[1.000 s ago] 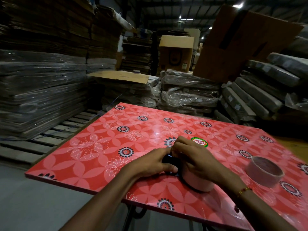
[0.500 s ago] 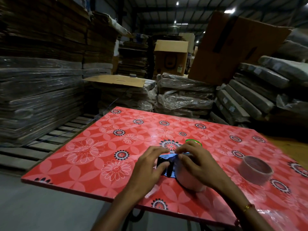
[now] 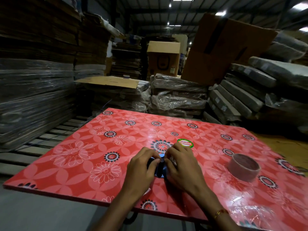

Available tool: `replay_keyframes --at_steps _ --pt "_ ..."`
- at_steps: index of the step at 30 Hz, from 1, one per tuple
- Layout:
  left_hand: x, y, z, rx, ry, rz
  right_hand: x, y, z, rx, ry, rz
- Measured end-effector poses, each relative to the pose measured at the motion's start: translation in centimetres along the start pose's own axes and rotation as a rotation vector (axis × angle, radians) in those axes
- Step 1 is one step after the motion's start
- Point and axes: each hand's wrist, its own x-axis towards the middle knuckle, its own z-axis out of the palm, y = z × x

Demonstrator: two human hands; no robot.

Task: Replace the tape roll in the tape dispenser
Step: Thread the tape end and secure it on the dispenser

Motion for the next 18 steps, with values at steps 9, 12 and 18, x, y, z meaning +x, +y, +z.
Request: replay_keyframes --at_steps 9,12,18 --pt "-0.6 0.7 -0.4 0.216 -0.02 0.09 -1.0 -0.1 0.0 0.018 0.044 -0.017" --pt "-0.5 1.3 0.0 0.39 -0.014 0.105 -0.7 0.1 0.0 0.05 0.021 0.003" --pt "-1.0 2.3 0.4 0.609 -0.027 0.102 -1.0 0.2 0.0 0.065 0.001 -0.023"
